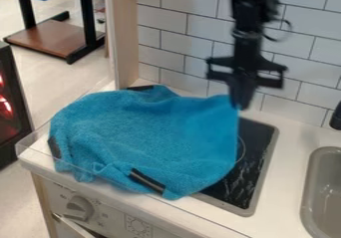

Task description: Fold cloth from top right to bottom left

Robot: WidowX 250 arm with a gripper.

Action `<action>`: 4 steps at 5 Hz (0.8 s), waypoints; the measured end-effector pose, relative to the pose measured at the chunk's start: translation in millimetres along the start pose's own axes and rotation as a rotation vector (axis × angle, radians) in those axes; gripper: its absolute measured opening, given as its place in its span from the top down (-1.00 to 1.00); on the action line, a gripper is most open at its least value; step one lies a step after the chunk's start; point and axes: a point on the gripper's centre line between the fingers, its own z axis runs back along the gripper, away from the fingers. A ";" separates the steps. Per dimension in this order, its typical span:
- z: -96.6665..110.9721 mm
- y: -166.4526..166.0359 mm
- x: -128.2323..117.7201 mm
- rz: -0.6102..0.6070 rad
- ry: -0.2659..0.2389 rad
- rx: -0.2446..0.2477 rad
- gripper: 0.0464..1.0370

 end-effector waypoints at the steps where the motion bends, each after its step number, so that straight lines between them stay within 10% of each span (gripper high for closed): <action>1: 11.5 33.6 -5.7 0.043 -0.019 -0.016 1.00; 4: 16.0 105.7 -43.2 0.118 -0.013 0.000 1.00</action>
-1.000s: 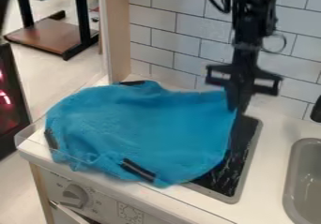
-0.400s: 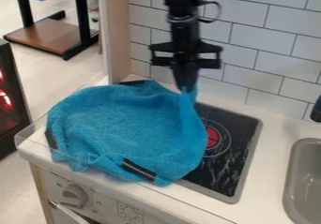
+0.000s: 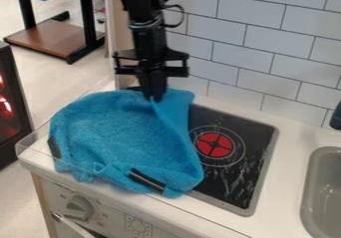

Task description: Fold cloth from top right to bottom left

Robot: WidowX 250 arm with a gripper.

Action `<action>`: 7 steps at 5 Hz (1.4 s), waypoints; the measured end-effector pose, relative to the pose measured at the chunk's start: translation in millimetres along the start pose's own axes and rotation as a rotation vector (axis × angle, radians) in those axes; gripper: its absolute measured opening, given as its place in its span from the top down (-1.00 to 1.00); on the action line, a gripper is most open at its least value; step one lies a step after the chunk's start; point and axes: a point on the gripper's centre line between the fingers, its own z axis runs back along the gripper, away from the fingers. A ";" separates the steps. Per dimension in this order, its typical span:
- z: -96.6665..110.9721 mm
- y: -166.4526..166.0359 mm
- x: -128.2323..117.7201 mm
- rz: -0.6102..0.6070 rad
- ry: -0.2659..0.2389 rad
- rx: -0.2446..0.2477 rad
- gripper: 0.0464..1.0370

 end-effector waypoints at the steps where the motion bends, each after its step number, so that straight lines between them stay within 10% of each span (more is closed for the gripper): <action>1: -11.7 26.2 -14.8 0.034 0.013 0.001 1.00; 4: -56.6 46.9 -20.5 -0.036 0.027 -0.030 0.95; 7: -54.2 47.3 -25.8 -0.035 0.054 -0.006 -0.52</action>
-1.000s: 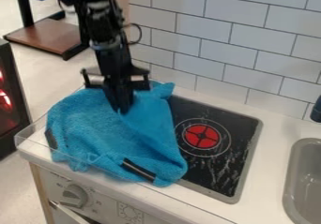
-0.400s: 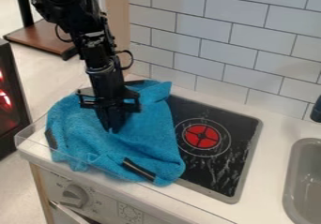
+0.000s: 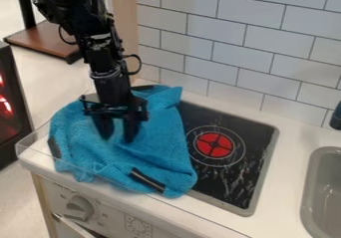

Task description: Fold cloth from top right to bottom left

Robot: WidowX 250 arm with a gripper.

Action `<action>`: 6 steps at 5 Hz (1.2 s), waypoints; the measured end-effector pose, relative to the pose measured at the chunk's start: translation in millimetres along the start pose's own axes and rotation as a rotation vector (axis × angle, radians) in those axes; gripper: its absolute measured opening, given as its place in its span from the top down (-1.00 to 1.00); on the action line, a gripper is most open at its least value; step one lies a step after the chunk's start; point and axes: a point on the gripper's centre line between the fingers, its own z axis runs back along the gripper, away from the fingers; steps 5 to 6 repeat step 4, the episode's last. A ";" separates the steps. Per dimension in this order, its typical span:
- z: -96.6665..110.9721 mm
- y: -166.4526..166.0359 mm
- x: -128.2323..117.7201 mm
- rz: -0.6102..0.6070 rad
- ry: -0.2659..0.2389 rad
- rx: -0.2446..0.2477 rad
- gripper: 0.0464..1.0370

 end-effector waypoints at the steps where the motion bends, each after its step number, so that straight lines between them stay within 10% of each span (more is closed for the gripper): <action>1: 19.1 -1.4 3.1 -0.020 -0.046 0.027 -0.96; 3: 60.2 -6.2 0.2 -0.048 -0.082 0.071 -0.92; 6: 64.3 -6.2 2.5 -0.050 -0.097 0.074 -0.92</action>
